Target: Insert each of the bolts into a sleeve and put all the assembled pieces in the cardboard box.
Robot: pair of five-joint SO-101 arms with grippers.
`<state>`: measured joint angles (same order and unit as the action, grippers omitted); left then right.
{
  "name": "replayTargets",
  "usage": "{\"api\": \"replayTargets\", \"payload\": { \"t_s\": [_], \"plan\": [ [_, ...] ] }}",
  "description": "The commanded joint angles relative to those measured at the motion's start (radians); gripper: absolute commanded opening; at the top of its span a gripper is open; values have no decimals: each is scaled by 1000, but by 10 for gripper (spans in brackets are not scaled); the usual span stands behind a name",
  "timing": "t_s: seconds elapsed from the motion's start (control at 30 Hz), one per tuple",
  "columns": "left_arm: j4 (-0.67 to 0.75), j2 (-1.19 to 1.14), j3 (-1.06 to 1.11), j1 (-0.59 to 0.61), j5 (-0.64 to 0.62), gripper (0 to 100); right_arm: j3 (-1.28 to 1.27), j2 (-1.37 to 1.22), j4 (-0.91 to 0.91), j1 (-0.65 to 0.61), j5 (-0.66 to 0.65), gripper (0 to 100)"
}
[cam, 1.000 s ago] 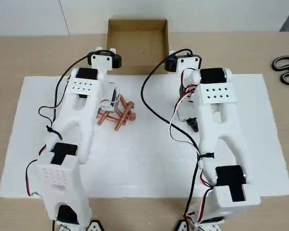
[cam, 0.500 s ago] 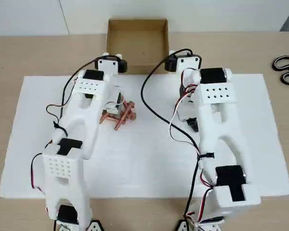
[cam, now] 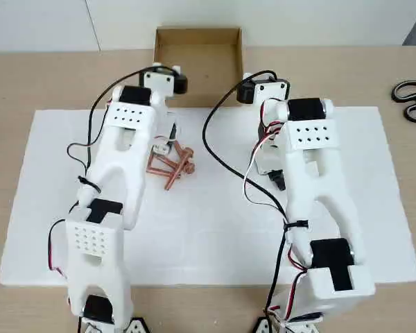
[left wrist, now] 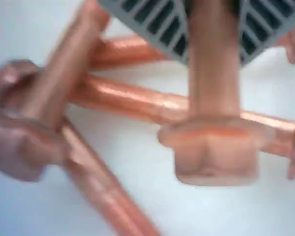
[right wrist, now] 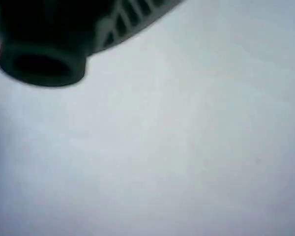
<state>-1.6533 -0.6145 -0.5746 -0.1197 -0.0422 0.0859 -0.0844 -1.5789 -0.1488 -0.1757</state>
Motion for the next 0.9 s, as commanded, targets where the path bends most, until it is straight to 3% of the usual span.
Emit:
{"api": "replayTargets", "payload": {
  "t_s": [0.0,0.17,0.37,0.5,0.63,0.87],
  "plan": [
    [-98,12,-137,-12,8,6,44,64,-10,4,-9,4],
    [-101,109,-58,6,9,6,44,64,-12,7,-11,4],
    [-97,571,203,-26,26,6,44,64,-8,5,-14,4],
    [-31,799,461,25,78,6,44,64,-2,4,-14,4],
    [166,947,835,114,127,6,44,59,-2,4,-12,4],
    [509,1146,1353,129,130,7,44,58,-1,4,-8,4]
  ]
}}
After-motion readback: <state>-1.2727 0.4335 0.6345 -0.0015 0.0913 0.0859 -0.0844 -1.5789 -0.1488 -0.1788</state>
